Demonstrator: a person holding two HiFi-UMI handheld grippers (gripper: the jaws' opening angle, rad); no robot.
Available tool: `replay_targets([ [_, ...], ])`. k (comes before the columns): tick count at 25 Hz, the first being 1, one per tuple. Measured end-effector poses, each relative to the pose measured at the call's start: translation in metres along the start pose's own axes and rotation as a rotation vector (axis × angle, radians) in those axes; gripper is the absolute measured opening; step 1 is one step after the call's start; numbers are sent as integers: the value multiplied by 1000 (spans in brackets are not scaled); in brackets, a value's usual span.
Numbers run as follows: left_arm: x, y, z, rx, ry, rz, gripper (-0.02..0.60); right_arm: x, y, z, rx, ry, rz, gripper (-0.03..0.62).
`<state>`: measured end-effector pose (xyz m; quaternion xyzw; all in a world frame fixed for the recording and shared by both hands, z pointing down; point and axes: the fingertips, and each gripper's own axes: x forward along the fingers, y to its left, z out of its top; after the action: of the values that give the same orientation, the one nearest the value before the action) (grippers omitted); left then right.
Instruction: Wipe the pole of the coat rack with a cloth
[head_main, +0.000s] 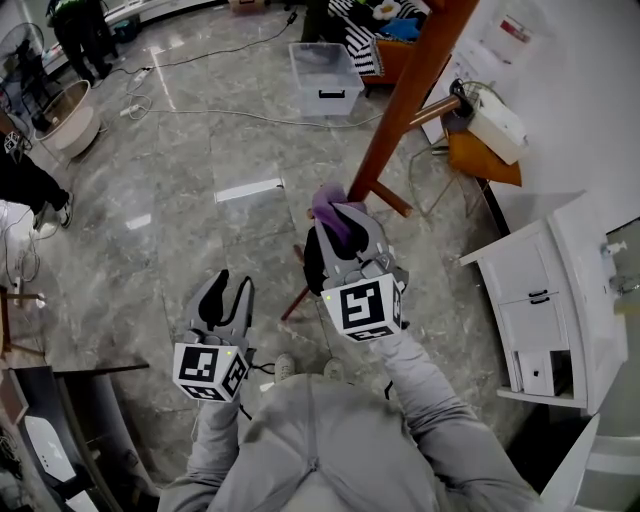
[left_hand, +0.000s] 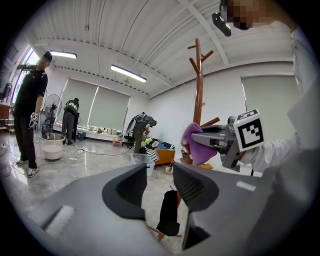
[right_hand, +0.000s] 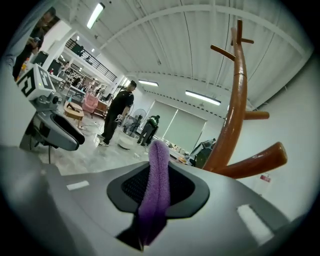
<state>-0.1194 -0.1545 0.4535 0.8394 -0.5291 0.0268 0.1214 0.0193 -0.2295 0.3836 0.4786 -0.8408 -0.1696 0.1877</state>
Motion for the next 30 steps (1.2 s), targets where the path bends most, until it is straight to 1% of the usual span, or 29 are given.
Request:
replay_targets([
  [4,-2,3,-3,-5,1,10,170,1,19,8,-1,-14,45,67],
  [7,-5,5,-2,-8,-2,20,170,1,27,16,0,-30,64,67],
  [19,-21,11,-1,-8,-14,50,170,-12,55,68,51,-156,143,67],
  [23,-26,9,0,-6,-16,53,170,-23,62,87,32,-163,190,67],
  [27,-28,7,-1,-4,-18,51,170,-33,80,84,47,-195,220,67],
  [30,-27,3,-2,-1,-17,39,170,-42,84,74,56,-169,223,67],
])
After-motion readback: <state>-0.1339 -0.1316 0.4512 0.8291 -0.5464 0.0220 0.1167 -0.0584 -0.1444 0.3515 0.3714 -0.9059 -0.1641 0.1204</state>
